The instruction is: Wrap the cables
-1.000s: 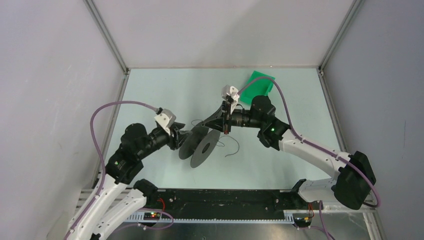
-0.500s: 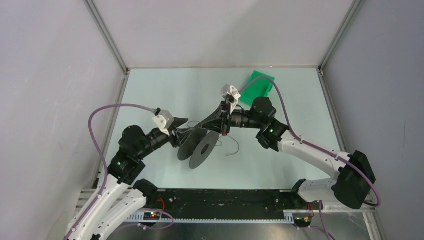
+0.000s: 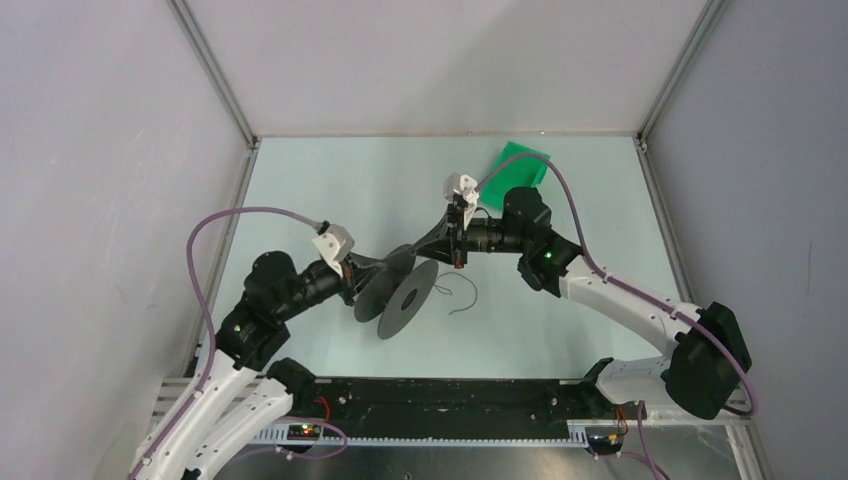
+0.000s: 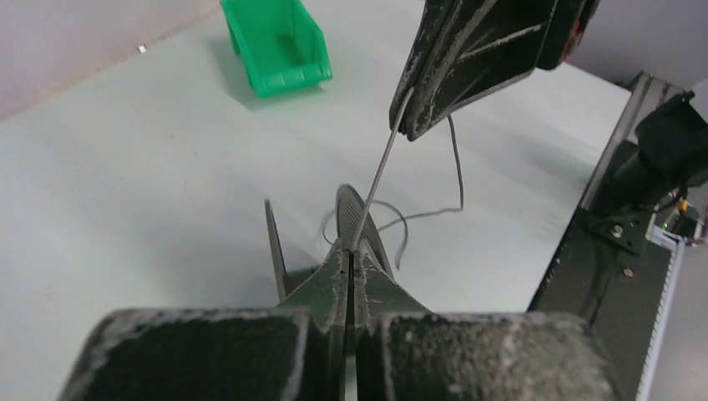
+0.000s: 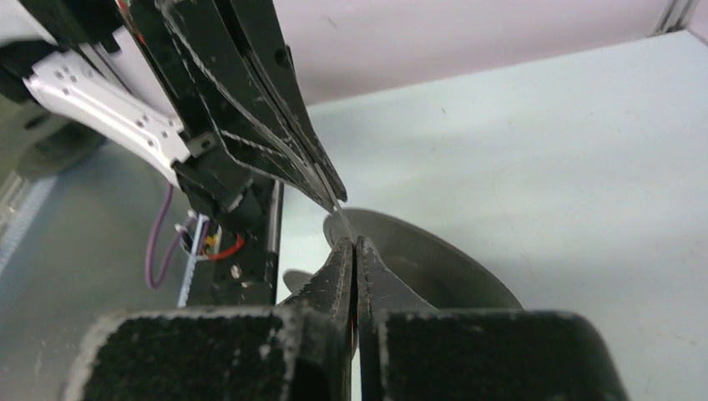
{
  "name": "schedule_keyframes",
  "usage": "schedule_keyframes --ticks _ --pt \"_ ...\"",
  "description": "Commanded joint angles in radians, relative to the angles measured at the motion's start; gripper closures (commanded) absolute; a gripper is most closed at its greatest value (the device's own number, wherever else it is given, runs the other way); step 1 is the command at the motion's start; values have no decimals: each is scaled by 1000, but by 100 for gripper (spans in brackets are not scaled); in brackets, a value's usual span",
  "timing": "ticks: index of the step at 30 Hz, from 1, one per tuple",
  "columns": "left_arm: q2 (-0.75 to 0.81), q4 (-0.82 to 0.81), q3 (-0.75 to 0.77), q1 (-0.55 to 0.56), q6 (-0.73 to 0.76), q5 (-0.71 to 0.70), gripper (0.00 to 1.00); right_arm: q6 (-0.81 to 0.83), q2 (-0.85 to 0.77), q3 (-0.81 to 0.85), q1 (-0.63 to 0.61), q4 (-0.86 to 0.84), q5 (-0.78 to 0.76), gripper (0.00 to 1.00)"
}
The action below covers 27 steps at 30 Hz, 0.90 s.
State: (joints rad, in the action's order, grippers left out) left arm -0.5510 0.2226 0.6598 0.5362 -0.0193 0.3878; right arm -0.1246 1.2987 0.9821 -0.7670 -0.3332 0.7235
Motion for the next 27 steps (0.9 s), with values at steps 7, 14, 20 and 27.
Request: schedule_keyframes --ticks 7,14,20,27 --pt "-48 282 86 3 -16 -45 100 277 21 7 67 110 89 100" --pt "-41 286 80 4 2 -117 70 312 57 8 37 83 129 100" --pt "-14 278 58 4 52 -213 52 302 110 22 29 26 166 100" --pt "-33 256 19 3 72 -204 45 278 180 63 3 -15 148 100"
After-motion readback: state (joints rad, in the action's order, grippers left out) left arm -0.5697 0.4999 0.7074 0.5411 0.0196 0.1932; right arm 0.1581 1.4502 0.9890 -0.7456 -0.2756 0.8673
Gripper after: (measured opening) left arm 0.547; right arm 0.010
